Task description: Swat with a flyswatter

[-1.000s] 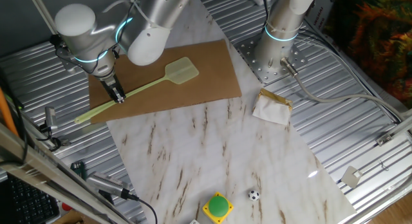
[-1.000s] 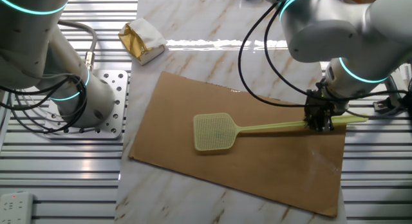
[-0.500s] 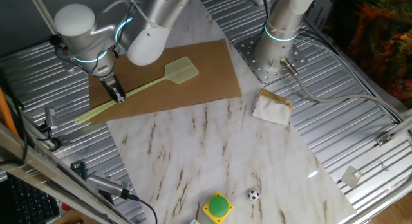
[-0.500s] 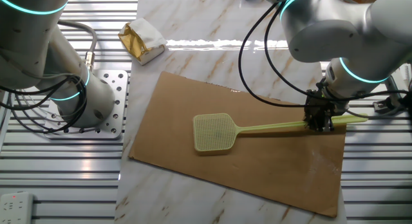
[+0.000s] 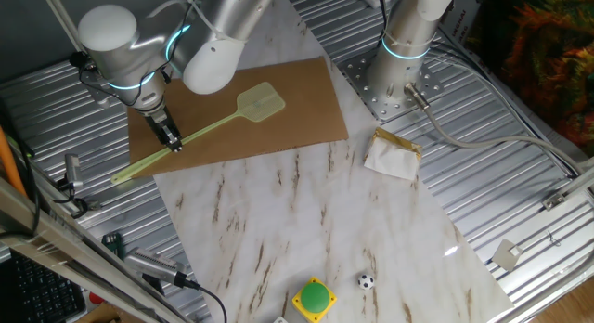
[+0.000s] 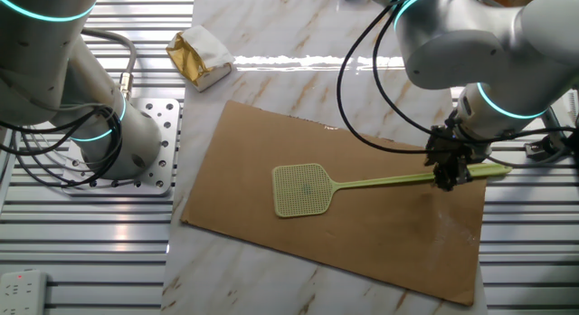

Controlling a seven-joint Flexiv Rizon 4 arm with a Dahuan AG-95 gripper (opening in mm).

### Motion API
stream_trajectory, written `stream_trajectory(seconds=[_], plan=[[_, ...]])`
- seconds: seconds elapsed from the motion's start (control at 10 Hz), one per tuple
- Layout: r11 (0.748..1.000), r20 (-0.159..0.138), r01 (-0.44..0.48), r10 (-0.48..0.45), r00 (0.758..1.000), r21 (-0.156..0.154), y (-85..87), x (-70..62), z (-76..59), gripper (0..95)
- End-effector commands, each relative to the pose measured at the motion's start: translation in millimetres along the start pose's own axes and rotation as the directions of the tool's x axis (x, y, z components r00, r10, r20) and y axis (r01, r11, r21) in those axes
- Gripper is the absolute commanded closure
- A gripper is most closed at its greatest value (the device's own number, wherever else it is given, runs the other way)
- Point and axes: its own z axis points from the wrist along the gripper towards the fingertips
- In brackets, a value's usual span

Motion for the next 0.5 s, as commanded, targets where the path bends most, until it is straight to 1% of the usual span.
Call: stream_trajectory(seconds=[0.1,0.3,0.4,0.5], plan=[[1.0,0.001,0.001,-0.001,1.0,-0.002,0.0,-0.3,0.3,38.0],[1.0,0.004,-0.003,0.003,1.0,-0.003,0.0,-0.3,0.3,38.0],[1.0,0.015,-0.011,0.011,1.0,-0.005,0.1,-0.3,-0.2,38.0],[0.999,0.038,-0.04,0.04,0.998,-0.016,1.1,1.2,-4.5,38.0]])
